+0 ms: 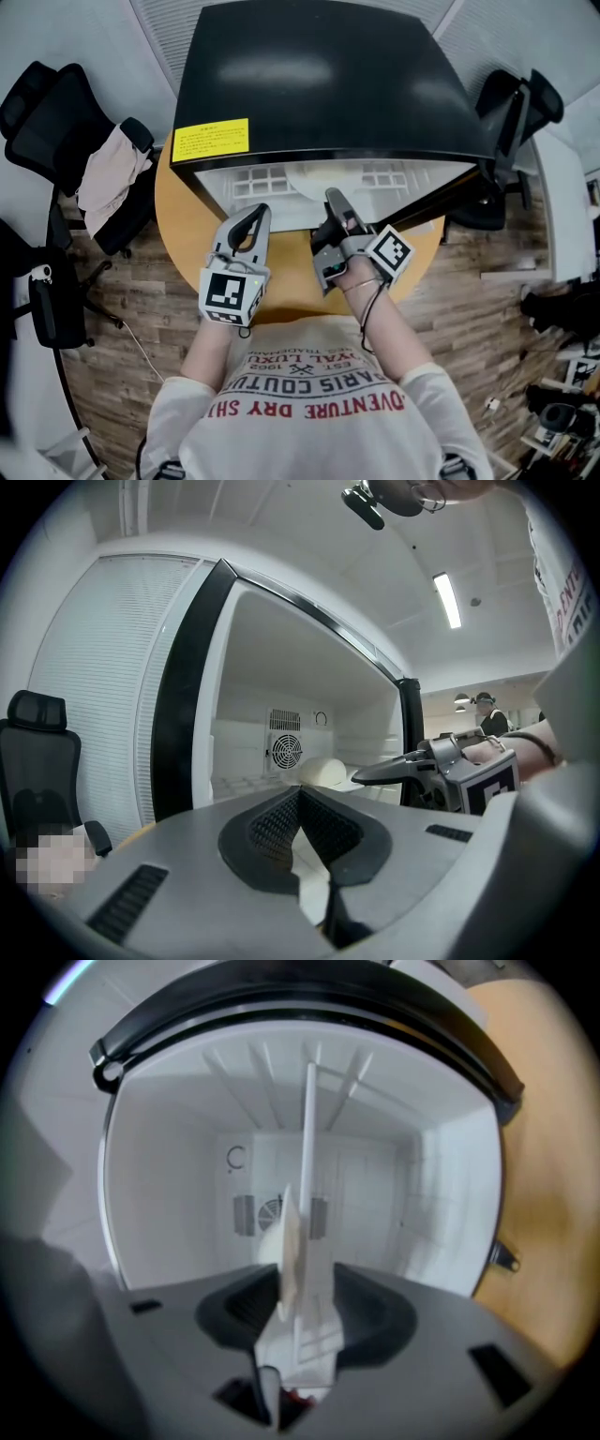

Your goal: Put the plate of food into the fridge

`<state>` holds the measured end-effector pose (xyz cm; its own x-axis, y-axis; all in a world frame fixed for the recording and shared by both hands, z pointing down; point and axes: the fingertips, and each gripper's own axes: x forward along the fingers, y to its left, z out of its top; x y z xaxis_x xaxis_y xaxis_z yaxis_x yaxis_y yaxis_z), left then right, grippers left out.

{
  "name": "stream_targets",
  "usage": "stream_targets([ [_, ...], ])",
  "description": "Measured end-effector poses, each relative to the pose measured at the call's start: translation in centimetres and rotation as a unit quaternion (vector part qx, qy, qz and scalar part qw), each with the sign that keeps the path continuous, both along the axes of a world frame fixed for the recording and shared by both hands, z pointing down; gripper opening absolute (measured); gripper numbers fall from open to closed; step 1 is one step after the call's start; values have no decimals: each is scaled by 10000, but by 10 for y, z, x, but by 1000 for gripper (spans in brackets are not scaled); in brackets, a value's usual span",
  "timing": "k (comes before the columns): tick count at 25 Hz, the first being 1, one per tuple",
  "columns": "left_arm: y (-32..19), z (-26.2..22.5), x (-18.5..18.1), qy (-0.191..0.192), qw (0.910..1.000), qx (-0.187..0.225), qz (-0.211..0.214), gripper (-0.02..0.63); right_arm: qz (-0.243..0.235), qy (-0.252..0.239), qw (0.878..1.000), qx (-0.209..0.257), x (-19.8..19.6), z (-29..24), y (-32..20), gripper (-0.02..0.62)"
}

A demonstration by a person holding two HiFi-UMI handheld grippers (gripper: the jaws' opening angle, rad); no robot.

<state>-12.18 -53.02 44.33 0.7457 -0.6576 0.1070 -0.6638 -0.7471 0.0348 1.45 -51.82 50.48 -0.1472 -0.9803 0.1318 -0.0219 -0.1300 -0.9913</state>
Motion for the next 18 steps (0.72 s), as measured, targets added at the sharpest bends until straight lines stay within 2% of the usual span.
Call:
stream_targets([
  [6,3,2,1,-14,10000,-2,7,34,-44,308,9995,-33,2,4,0,229],
  [15,9,-8,-1,-32,9999,132,-34,34,-105,280,9995,90,-2,-7,8,236],
  [18,17,-10,-3,-16,9998,152,-133,34,-243,532,9981,196,-6,-16,24,235],
])
